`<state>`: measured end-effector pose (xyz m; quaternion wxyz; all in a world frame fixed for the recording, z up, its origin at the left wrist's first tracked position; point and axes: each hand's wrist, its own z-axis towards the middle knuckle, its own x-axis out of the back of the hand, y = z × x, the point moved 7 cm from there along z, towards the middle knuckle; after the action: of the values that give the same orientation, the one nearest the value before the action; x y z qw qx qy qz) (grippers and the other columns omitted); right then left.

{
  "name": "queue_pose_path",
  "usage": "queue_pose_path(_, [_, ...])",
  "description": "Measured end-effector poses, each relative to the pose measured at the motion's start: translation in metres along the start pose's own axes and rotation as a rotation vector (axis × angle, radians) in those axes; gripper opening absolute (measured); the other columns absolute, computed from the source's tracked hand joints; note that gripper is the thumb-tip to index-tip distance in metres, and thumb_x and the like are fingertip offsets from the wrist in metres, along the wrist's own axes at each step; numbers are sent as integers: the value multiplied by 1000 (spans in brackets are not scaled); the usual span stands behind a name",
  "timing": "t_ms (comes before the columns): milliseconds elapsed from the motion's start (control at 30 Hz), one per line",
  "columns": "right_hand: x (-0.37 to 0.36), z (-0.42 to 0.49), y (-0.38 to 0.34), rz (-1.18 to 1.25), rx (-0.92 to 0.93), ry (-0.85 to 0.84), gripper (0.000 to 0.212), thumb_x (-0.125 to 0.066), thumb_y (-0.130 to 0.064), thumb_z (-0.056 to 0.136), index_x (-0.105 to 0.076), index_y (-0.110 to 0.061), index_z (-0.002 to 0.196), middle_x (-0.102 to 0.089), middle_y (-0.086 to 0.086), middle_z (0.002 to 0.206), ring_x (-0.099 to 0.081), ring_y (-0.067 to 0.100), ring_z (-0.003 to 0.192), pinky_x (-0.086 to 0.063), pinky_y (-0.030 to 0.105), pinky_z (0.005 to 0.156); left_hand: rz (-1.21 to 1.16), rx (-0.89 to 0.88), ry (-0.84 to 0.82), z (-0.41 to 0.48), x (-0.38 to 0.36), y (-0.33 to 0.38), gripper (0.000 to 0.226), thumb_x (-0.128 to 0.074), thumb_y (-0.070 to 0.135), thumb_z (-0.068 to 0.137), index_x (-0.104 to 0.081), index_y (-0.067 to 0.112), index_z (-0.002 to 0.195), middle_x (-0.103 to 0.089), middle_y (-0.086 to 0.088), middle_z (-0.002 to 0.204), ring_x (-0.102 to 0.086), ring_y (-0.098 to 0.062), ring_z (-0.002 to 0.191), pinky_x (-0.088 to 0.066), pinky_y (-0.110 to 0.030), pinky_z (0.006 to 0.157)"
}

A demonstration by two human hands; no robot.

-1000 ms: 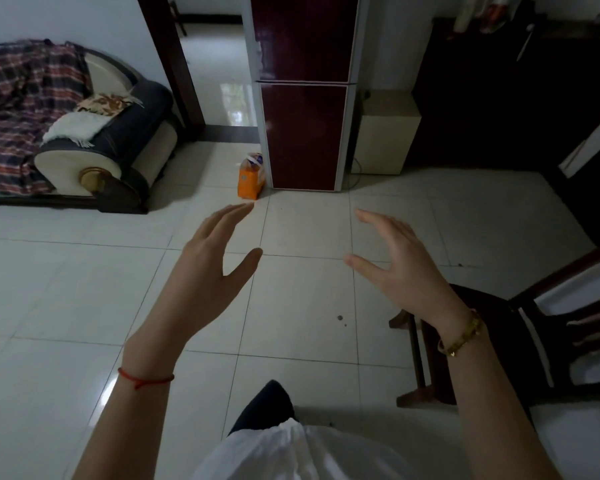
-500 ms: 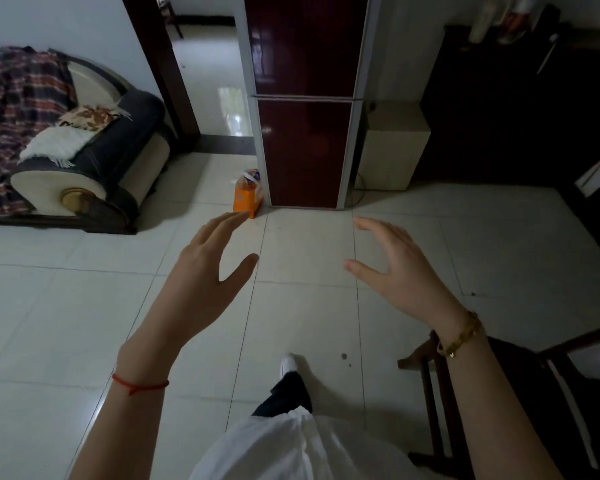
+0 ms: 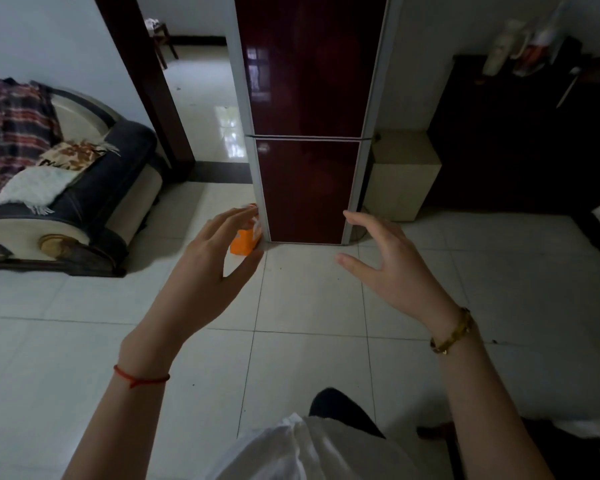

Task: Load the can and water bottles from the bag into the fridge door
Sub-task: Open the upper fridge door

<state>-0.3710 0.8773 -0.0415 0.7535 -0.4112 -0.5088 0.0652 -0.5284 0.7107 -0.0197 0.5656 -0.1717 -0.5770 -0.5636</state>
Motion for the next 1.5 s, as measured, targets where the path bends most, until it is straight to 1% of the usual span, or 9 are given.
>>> queue_pose_path(133, [-7, 51, 17, 7, -14, -17, 61, -62, -38, 89, -36, -29, 144, -41, -10, 145, -31, 3, 136, -23, 18, 107, -16, 12, 1, 47, -6, -24, 57, -57, 32, 92, -38, 24, 146, -46, 2, 147, -35, 8, 118, -23, 9, 88])
queue_pose_path(267, [-13, 108, 33, 16, -2, -33, 60, -61, -38, 90, -36, -28, 144, -41, -10, 144, -32, 4, 135, -23, 18, 106, -23, 48, 6, 94, -15, -52, 57, -59, 29, 93, -39, 22, 146, -46, 0, 148, -44, -11, 132, -27, -12, 103])
queue_pose_path(367, [-17, 156, 47, 14, 11, -47, 60, -61, -39, 90, -37, -28, 143, -42, -10, 143, -31, 5, 136, -24, 20, 107, -20, 84, -3, 133, -25, -74, 59, -55, 36, 92, -37, 23, 147, -44, -1, 150, -43, -18, 135, -32, -24, 105])
queue_pose_path(667, [0, 310, 73, 27, 78, -56, 59, -64, -36, 89, -41, -24, 142, -47, -8, 140, -36, 7, 134, -30, 26, 111, -26, 151, 66, 268, -33, -119, 59, -56, 32, 94, -36, 24, 148, -42, 1, 150, -43, -15, 134, -32, -24, 104])
queue_pose_path(800, [5, 370, 80, 7, 128, -41, 57, -63, -35, 89, -42, -23, 141, -47, -8, 140, -36, 7, 134, -30, 22, 109, -34, 190, 115, 319, -36, -137, 61, -56, 32, 93, -32, 25, 149, -42, 1, 151, -48, -19, 129, -37, -29, 103])
queue_pose_path(1067, [-7, 473, 81, -13, 197, -16, 56, -62, -34, 90, -42, -20, 141, -43, -6, 143, -34, 7, 135, -20, 5, 102, -118, 218, 222, 400, -41, -186, 60, -57, 30, 95, -34, 18, 149, -47, 1, 147, -45, -11, 132, -35, -23, 105])
queue_pose_path(1233, [-21, 535, 72, -25, 231, 36, 57, -61, -32, 91, -40, -18, 142, -39, -2, 147, -31, 12, 139, -25, 20, 111, -245, 243, 274, 466, -44, -236, 60, -59, 27, 94, -36, 14, 148, -54, -4, 140, -48, -5, 123, -33, -6, 95])
queue_pose_path(1367, [-35, 586, 60, -51, 224, 95, 58, -61, -31, 91, -39, -15, 143, -38, 1, 148, -29, 15, 140, -22, 20, 111, -325, 266, 291, 525, -45, -288, 64, -60, 30, 92, -33, 15, 149, -51, -4, 142, -51, -15, 128, -44, -29, 103])
queue_pose_path(1500, [-53, 633, 46, -70, 205, 173, 61, -61, -31, 91, -37, -16, 145, -34, 1, 152, -26, 14, 142, -19, 18, 112, -357, 275, 316, 581, -37, -336, 71, -63, 30, 91, -28, 13, 151, -44, -8, 148, -47, -19, 131, -42, -27, 100])
